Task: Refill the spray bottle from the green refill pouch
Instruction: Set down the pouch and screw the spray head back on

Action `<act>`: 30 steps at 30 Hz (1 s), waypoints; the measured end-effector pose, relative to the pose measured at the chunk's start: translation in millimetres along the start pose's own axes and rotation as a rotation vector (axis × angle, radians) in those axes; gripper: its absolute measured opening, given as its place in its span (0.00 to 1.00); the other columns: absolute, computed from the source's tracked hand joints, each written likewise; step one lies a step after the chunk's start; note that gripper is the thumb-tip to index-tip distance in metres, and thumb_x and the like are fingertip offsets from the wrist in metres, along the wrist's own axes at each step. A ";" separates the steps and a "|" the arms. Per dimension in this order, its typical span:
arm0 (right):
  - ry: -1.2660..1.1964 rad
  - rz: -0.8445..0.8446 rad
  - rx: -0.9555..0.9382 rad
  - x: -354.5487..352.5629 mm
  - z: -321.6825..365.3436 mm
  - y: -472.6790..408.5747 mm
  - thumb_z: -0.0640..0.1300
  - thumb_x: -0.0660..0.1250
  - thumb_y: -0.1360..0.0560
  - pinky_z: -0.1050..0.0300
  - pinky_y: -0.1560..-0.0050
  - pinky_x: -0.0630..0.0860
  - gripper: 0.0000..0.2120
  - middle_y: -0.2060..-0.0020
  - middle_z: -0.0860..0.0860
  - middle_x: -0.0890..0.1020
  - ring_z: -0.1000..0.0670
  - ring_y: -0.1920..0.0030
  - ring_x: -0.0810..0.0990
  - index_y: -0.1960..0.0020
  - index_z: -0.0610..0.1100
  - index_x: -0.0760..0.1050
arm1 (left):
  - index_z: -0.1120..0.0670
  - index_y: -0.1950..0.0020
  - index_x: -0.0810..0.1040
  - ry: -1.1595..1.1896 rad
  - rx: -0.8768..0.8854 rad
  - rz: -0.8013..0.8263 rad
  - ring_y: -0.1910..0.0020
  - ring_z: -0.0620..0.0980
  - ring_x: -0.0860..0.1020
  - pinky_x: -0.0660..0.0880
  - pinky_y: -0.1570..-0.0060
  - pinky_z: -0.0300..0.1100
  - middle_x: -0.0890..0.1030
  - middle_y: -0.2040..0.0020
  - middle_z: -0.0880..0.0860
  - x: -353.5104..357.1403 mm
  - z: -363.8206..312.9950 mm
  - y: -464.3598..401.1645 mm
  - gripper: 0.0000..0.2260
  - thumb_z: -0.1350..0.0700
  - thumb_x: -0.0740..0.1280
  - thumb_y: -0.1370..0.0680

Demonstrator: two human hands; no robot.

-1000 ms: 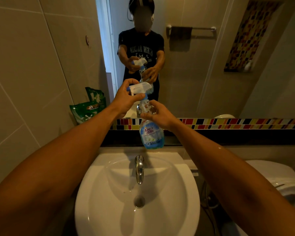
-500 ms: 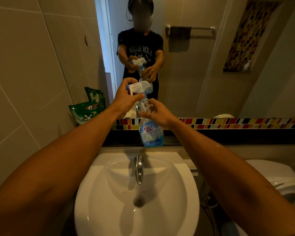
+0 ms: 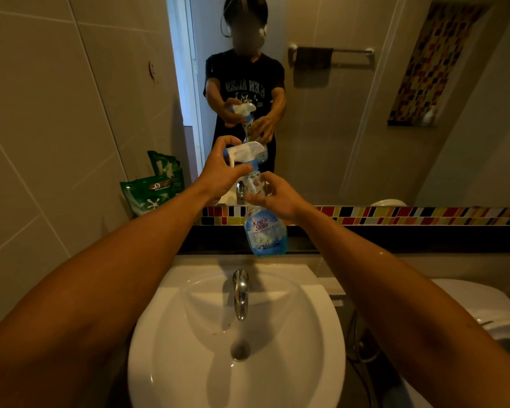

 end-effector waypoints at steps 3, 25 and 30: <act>-0.004 0.005 0.007 -0.6 -2.0 -1.4 0.45 0.76 0.23 0.37 0.36 0.82 0.22 0.40 0.45 0.84 0.44 0.41 0.85 0.33 0.45 0.73 | 0.48 0.38 0.69 -0.014 -0.010 0.019 0.49 0.50 0.77 0.77 0.64 0.30 0.73 0.43 0.49 0.1 2.5 -1.8 0.25 0.65 0.73 0.29; 0.033 0.012 -0.015 5.0 3.5 -12.1 0.48 0.76 0.23 0.41 0.38 0.83 0.23 0.42 0.50 0.83 0.48 0.43 0.84 0.32 0.47 0.73 | 0.52 0.36 0.66 -0.024 0.014 -0.018 0.42 0.55 0.77 0.79 0.57 0.36 0.73 0.37 0.58 -0.4 3.3 -8.0 0.26 0.60 0.76 0.28; 0.000 0.006 0.005 4.1 -1.2 -14.3 0.45 0.76 0.23 0.38 0.35 0.81 0.24 0.40 0.45 0.84 0.44 0.40 0.84 0.32 0.44 0.73 | 0.49 0.36 0.68 -0.026 -0.023 -0.001 0.48 0.50 0.77 0.77 0.63 0.30 0.73 0.43 0.49 -3.1 7.8 -9.9 0.25 0.63 0.74 0.28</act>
Point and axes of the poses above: each hand's wrist, its own y-axis away from the middle knuckle, its own x-axis out of the palm, z = x × y, the point moved 4 cm from there along -y, towards the middle knuckle
